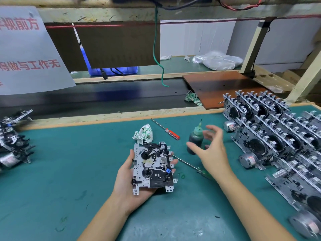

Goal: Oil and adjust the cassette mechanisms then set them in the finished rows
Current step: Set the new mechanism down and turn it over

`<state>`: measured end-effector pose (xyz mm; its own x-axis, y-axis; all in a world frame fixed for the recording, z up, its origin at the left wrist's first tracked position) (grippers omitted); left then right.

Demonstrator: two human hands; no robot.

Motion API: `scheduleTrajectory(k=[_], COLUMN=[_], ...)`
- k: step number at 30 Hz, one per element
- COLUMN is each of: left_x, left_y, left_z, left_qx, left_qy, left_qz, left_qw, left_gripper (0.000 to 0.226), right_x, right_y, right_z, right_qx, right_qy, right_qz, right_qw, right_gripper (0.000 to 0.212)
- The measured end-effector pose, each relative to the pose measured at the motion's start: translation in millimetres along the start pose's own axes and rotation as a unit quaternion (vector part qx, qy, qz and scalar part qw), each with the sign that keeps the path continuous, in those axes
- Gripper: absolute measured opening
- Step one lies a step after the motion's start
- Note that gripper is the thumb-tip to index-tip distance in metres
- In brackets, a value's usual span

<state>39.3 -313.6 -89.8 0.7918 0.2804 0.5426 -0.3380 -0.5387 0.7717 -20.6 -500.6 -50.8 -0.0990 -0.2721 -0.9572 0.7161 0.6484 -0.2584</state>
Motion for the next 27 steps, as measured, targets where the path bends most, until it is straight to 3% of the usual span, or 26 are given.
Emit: scheduleTrajectory(k=[2, 4, 7, 12, 14, 16, 19, 27], left_x=[-1.0, -1.5, -0.8, -3.1, -3.4, -3.9, -4.4, -5.0], left_y=[2.2, 1.8, 0.1, 0.6, 0.1, -0.4, 0.1, 1.5], left_z=[-0.8, -0.4, 0.4, 1.5, 1.9, 2.0, 1.7, 2.1], left_qx=[-0.021, -0.029, -0.027, -0.029, -0.030, -0.029, -0.032, -0.041], left_qy=[-0.010, -0.018, -0.021, -0.028, -0.028, -0.029, -0.030, -0.040], left_qz=[0.001, 0.001, -0.010, -0.010, -0.003, 0.003, -0.001, -0.009], left_qw=[1.000, 0.999, 0.999, 0.999, 0.999, 0.999, 0.999, 0.998], left_gripper=[0.065, 0.065, 0.065, 0.066, 0.066, 0.065, 0.065, 0.066], right_x=[7.8, 4.6, -10.4, -24.8, -22.0, -18.7, -12.8, -8.8], right_y=[8.3, 13.1, 20.3, 10.9, 12.1, 16.9, 21.4, 15.6], right_z=[-0.2, -1.9, -7.1, -10.6, -10.6, -10.0, -10.9, -13.0], right_qx=[-0.050, -0.080, -0.130, -0.074, -0.072, -0.074, -0.053, -0.007], right_qy=[0.034, 0.009, -0.019, -0.043, 0.010, 0.087, 0.165, 0.099], right_qz=[-0.013, -0.006, 0.099, 0.223, 0.339, 0.473, 0.542, 0.367], right_qw=[0.998, 0.997, 0.986, 0.971, 0.938, 0.874, 0.822, 0.925], right_gripper=[0.043, 0.030, 0.014, 0.020, 0.030, 0.030, 0.028, 0.029])
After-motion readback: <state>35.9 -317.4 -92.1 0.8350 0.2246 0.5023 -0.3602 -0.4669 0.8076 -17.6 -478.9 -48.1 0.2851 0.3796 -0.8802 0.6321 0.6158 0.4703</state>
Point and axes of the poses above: each hand's wrist, its own z-axis towards the middle knuckle, its own y-axis out of the palm, x = y × z, the point moved 6 cm from there along z, towards the middle knuckle, and after that the axes turned 8 degrees about z, right-handed, at the moved point
